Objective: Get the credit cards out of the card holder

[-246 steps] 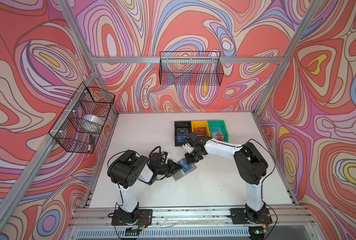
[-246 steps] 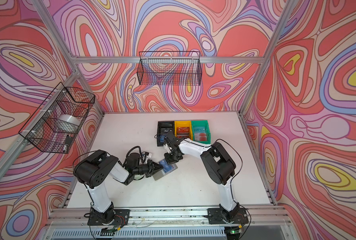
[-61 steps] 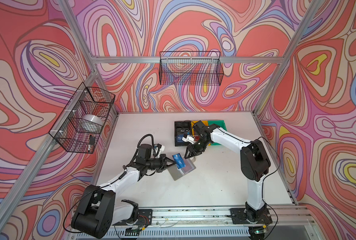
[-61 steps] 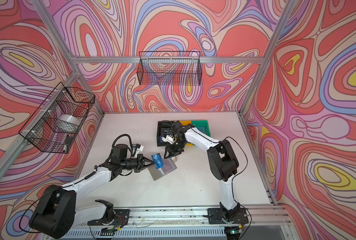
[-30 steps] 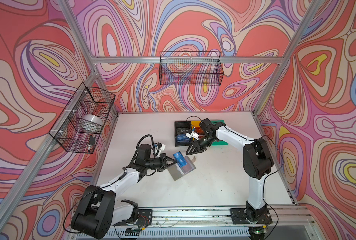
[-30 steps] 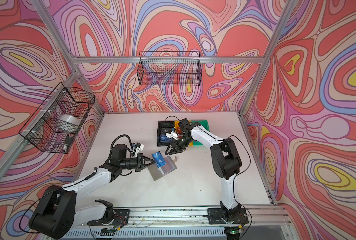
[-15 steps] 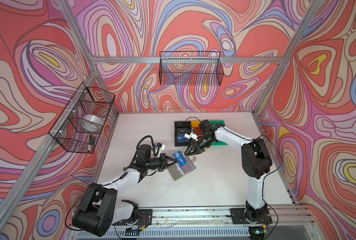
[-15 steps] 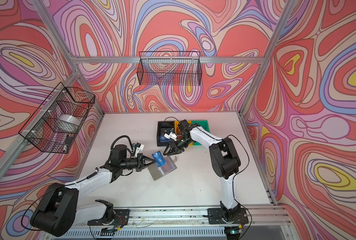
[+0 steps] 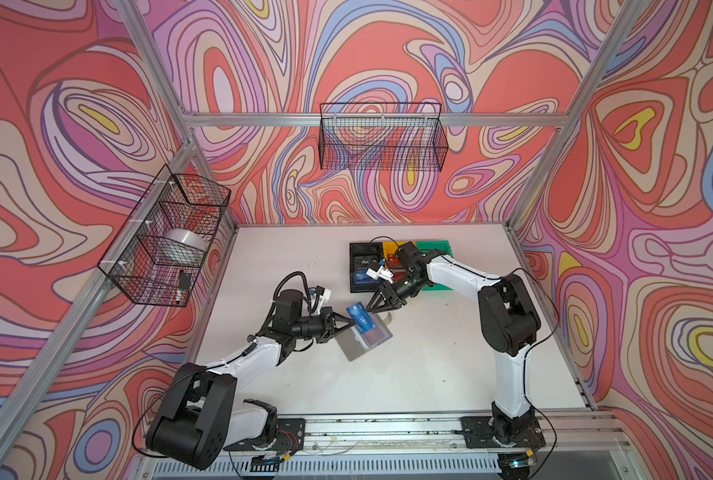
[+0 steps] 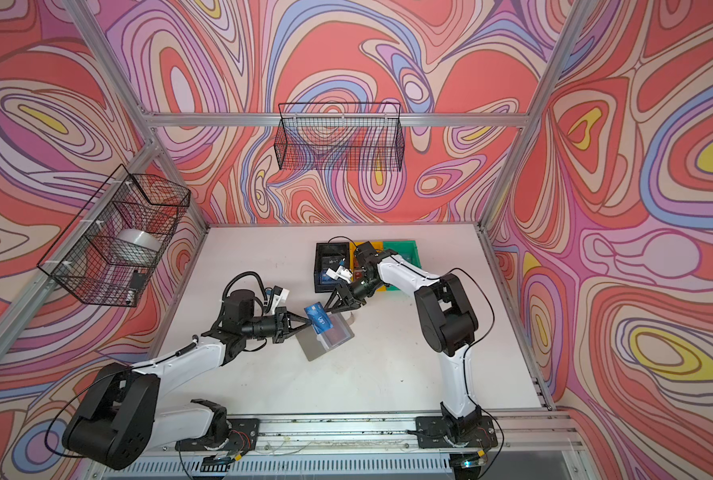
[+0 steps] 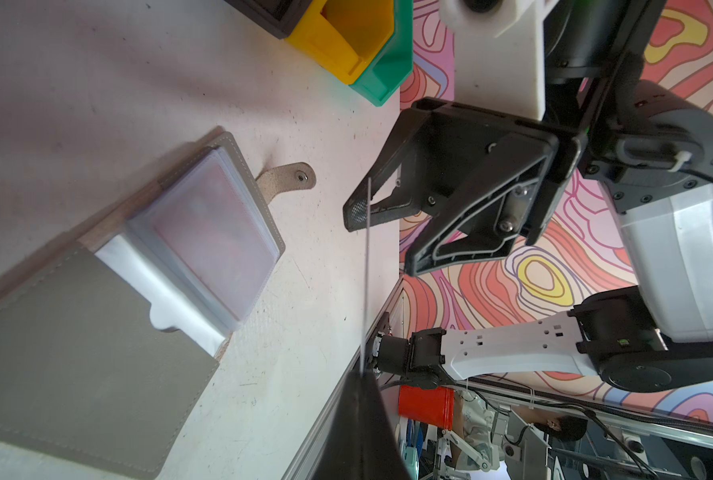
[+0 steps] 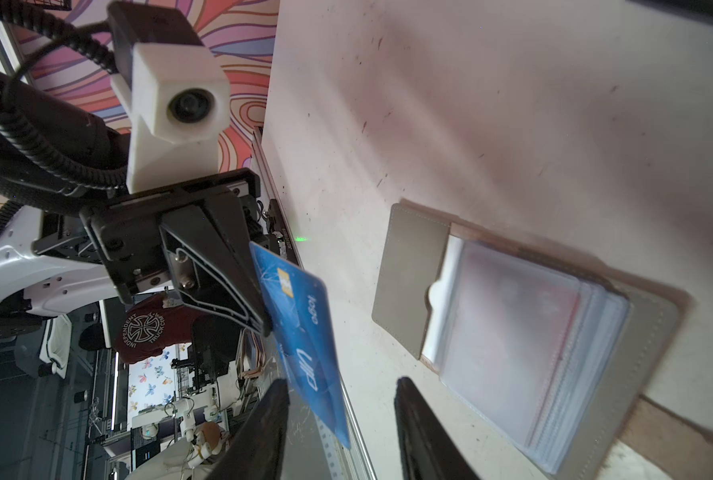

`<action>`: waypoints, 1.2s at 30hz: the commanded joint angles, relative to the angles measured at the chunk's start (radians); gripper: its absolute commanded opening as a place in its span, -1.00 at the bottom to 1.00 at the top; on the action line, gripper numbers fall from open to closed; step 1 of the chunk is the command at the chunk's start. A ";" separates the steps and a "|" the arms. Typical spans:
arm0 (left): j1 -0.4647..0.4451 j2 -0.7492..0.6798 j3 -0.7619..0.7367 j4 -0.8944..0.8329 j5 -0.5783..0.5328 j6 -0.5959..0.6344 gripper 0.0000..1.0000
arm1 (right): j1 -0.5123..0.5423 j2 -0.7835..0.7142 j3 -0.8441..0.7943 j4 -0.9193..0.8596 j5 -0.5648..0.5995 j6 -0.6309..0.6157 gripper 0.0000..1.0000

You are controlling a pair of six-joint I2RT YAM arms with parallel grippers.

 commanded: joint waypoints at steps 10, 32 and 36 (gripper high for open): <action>0.007 -0.006 -0.001 0.010 0.002 -0.001 -1.00 | 0.027 0.047 -0.004 0.028 -0.068 -0.006 -0.22; 0.007 -0.009 0.048 -0.326 -0.059 0.186 -0.82 | 0.028 0.118 0.140 -0.267 -0.085 -0.252 -1.00; 0.007 -0.014 0.054 -0.354 -0.070 0.199 -0.81 | 0.028 0.119 0.207 -0.328 0.011 -0.286 -1.00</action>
